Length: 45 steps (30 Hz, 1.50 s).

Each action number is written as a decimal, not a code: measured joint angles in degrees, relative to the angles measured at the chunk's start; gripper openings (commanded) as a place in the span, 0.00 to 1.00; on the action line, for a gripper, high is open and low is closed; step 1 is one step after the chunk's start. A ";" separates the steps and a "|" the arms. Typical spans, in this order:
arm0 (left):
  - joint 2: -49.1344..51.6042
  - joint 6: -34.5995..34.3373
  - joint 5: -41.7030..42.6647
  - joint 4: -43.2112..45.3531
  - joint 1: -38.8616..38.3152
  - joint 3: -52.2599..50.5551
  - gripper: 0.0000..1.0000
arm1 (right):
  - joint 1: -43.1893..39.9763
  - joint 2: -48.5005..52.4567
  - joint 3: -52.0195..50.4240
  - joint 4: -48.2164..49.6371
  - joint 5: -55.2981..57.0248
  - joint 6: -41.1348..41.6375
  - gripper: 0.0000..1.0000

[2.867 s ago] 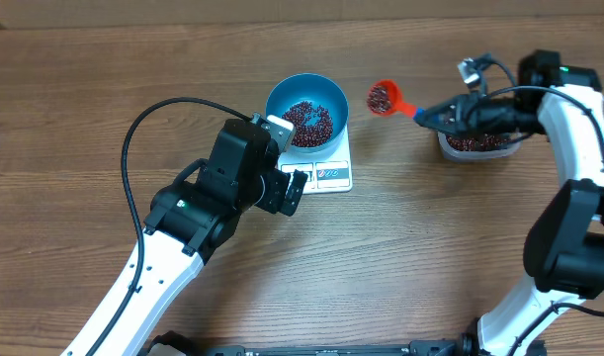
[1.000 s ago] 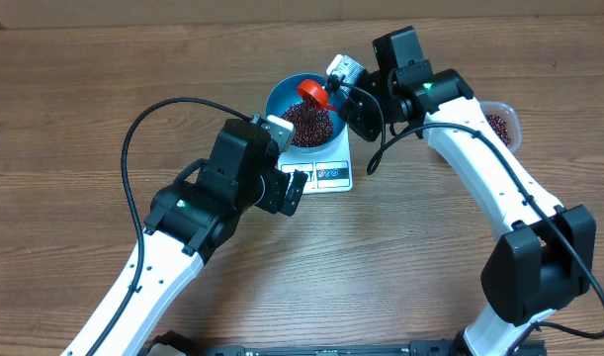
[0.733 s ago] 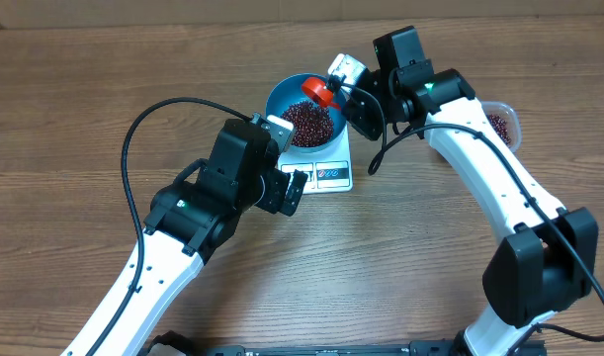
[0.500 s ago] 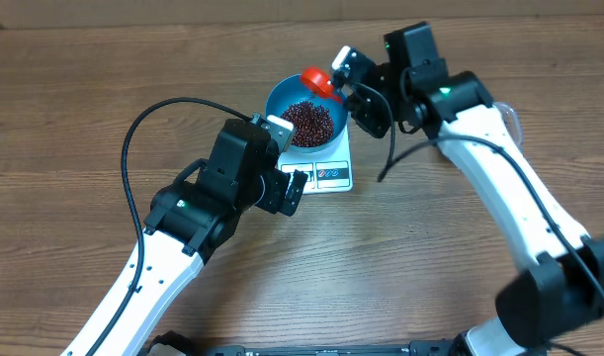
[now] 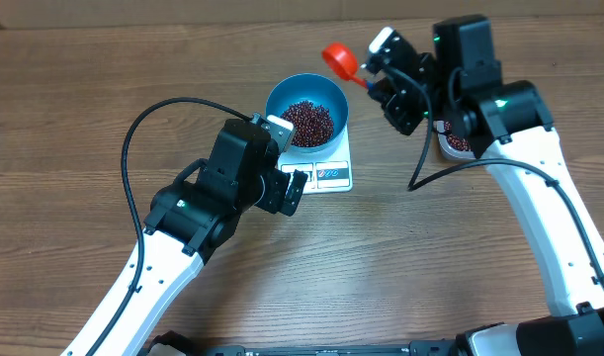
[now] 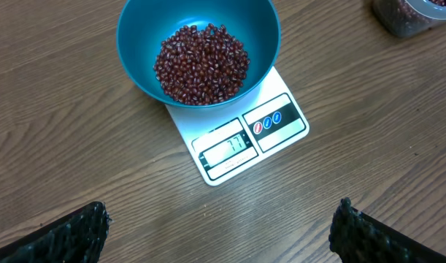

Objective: Scoop item into bowl and weigh 150g on scale
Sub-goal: 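Return the empty scoop with the right gripper to the bean tub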

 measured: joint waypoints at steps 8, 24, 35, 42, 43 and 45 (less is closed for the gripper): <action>0.00 0.00 0.02 0.00 0.00 0.00 1.00 | -5.73 0.00 0.00 -3.21 2.78 17.73 0.04; 0.00 0.00 0.02 0.00 0.00 0.00 1.00 | -19.65 0.00 0.00 -19.34 23.63 34.42 0.04; 0.00 0.00 0.00 0.00 0.00 0.00 1.00 | -20.00 0.00 0.00 -21.88 24.76 35.08 0.03; 0.00 0.00 0.02 0.00 0.00 0.00 1.00 | -20.00 0.00 0.00 -21.14 24.76 35.17 0.04; 0.00 0.00 0.02 0.00 0.00 0.00 1.00 | -20.00 0.00 0.00 -21.03 24.76 35.12 0.03; 0.00 0.00 0.02 0.00 0.00 0.00 1.00 | -20.02 0.00 -0.13 -20.48 24.76 35.23 0.04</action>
